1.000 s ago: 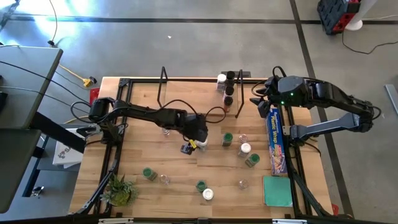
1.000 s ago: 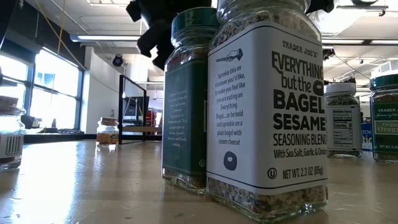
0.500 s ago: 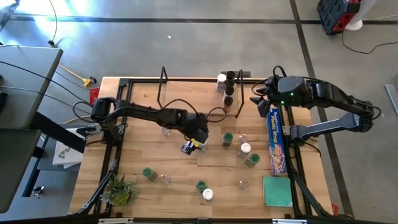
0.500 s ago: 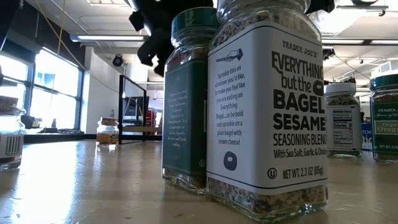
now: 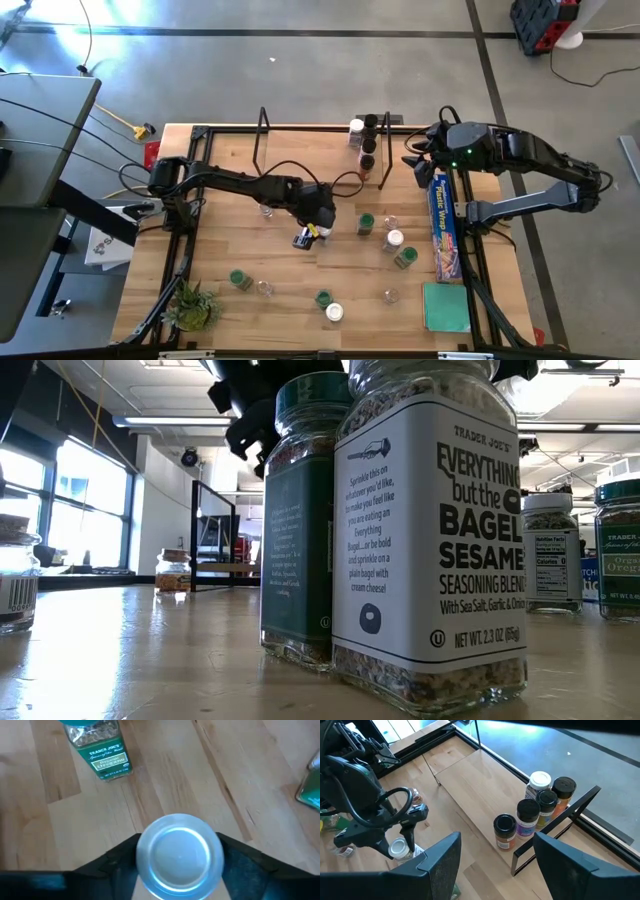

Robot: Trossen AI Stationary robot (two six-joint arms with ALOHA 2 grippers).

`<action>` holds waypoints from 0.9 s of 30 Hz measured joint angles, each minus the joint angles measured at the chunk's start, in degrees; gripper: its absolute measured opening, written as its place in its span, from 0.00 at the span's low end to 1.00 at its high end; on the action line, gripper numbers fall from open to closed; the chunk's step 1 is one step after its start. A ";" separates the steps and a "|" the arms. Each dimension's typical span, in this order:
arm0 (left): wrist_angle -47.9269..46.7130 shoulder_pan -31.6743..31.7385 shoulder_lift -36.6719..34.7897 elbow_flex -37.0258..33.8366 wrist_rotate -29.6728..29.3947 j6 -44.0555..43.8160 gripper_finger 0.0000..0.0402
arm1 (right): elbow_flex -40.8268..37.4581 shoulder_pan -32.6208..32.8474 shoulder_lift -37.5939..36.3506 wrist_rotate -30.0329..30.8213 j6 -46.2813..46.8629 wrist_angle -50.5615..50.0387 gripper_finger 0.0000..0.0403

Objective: Shelf spices
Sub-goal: Put the white seasoning bottle on the shelf aligned with the other white seasoning bottles

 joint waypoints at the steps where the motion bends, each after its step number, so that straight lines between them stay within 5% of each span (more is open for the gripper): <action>1: -0.10 0.00 0.00 0.02 -0.01 -1.16 0.52 | 0.00 0.00 0.00 0.00 -0.04 0.00 0.60; 12: -9.68 7.37 -3.01 14.53 -7.15 -12.82 0.49 | 0.00 0.00 -0.01 0.33 -1.17 0.00 0.60; 20: -4.60 21.01 -0.14 17.92 -5.46 -8.54 0.49 | 0.00 0.00 -0.02 0.52 -0.48 0.02 0.60; 27: 1.29 24.38 5.34 18.34 -1.42 -8.42 0.49 | 0.00 0.00 -0.02 0.50 0.40 0.02 0.60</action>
